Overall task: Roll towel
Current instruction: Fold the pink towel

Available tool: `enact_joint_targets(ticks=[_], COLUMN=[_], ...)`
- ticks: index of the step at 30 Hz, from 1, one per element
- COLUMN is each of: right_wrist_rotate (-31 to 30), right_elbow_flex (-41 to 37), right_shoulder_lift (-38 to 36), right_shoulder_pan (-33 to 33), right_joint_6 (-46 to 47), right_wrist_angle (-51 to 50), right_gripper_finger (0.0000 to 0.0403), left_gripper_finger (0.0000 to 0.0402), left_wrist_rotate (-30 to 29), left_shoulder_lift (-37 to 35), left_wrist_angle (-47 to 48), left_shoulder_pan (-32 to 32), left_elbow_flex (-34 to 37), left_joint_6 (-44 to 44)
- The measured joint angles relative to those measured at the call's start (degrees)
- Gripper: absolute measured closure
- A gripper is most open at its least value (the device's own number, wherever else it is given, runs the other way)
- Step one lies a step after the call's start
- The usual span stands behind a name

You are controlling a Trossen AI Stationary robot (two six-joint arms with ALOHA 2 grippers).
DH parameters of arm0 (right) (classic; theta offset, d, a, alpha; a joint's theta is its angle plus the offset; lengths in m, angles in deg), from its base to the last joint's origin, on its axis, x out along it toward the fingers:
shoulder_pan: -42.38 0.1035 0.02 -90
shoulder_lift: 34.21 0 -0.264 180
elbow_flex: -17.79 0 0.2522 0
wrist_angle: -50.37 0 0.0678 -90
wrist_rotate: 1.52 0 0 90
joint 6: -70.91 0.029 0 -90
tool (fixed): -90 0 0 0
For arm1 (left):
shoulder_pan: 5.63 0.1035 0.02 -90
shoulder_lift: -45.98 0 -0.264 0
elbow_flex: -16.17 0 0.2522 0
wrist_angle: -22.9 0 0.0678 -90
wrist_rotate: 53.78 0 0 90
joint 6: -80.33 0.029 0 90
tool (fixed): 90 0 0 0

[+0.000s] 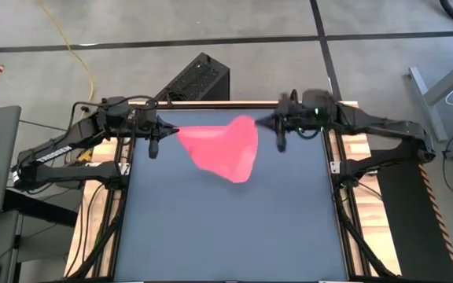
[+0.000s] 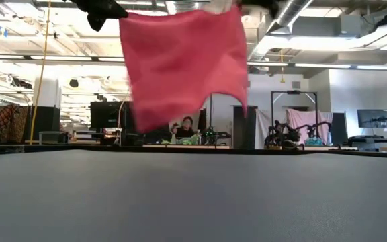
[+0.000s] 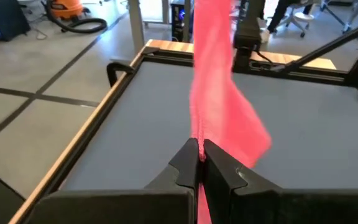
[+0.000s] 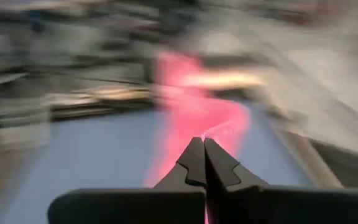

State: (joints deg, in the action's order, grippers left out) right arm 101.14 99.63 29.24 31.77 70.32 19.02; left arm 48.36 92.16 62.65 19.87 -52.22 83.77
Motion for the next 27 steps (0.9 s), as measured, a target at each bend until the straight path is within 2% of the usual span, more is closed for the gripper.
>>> enact_joint_targets(ticks=[1,2,3,6,7,8,12,13,17,20,25,27], right_wrist_rotate=[7.3,10.5,7.7,-17.3,-22.9,-23.4,-3.8,-3.1,-9.6,-10.4,-4.3,-4.8], right_elbow_flex=[0.0,0.0,0.2,0.0,0.1,0.1,0.1,0.3,0.1,0.0,0.1,0.1], right_shoulder_lift=[0.2,0.4,0.3,-0.3,-0.2,-0.2,0.3,0.4,0.4,0.5,0.3,0.4], right_shoulder_pan=[0.3,0.9,1.3,1.6,1.1,0.8,0.9,1.4,2.1,2.1,3.8,4.6], right_joint_6=[-0.6,-0.7,-0.4,3.9,4.8,4.8,2.1,2.5,2.4,2.3,3.5,4.4], right_wrist_angle=[1.0,1.9,1.8,-5.0,-6.1,-7.1,-4.4,-4.3,-7.6,-8.8,-14.2,-15.9], right_gripper_finger=[0.0394,0.0394,0.0394,0.0394,0.0394,0.0394,0.0394,0.0394,0.0394,0.0394,0.0394,0.0394], left_gripper_finger=[0.0401,0.0401,0.0401,0.0401,0.0401,0.0401,0.0401,0.0401,0.0401,0.0401,0.0401,0.0401], left_wrist_rotate=[0.6,0.8,0.9,0.9,0.9,1.1,3.2,3.5,6.6,10.6,19.1,21.9], left_shoulder_lift=[0.1,0.4,0.6,1.1,1.2,1.2,1.6,1.7,1.8,1.8,1.8,1.9], left_wrist_angle=[0.0,-0.1,-0.3,-0.7,-1.1,-1.2,-2.2,-2.9,-4.2,-3.8,-2.5,-2.5], left_shoulder_pan=[0.0,0.0,0.0,0.0,0.0,0.0,0.0,0.0,0.0,0.0,-0.7,-2.1], left_elbow_flex=[0.0,0.0,0.0,0.0,0.0,0.0,0.0,0.0,0.0,0.0,0.0,0.0], left_joint_6=[0.2,0.5,0.8,1.0,1.0,1.0,1.0,1.0,0.4,-1.0,-5.5,-7.8])
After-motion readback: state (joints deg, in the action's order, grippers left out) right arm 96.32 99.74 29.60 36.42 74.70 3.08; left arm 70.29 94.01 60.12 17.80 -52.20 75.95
